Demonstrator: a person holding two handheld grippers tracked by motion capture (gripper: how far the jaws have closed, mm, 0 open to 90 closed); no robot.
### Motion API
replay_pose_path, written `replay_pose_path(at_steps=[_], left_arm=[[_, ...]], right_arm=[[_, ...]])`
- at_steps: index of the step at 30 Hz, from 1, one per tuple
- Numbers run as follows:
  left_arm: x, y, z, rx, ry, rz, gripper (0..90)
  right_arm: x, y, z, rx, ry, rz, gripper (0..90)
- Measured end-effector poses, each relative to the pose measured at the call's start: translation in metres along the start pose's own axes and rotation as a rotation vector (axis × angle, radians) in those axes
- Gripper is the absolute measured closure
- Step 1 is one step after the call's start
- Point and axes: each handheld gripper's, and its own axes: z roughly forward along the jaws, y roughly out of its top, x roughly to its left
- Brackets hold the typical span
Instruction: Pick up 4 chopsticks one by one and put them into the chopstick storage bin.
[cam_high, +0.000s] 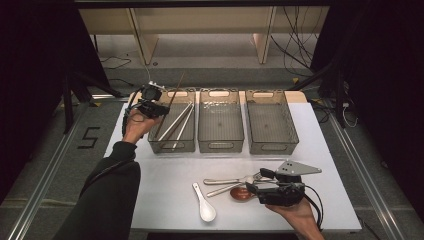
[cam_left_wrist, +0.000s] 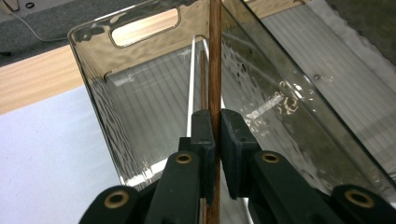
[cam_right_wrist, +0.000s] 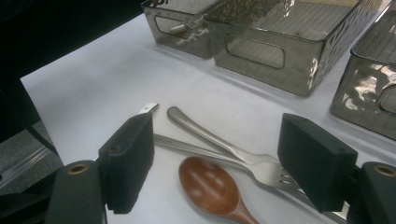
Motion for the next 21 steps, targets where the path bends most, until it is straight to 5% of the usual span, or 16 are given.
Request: replay_pose_path(at_steps=[21], left_arm=[[0.004, -0.013, 0.016, 0.052, -0.009, -0.071, 78.9]], right_arm=[[0.000, 0.000, 0.001, 0.002, 0.004, -0.002, 28.0]])
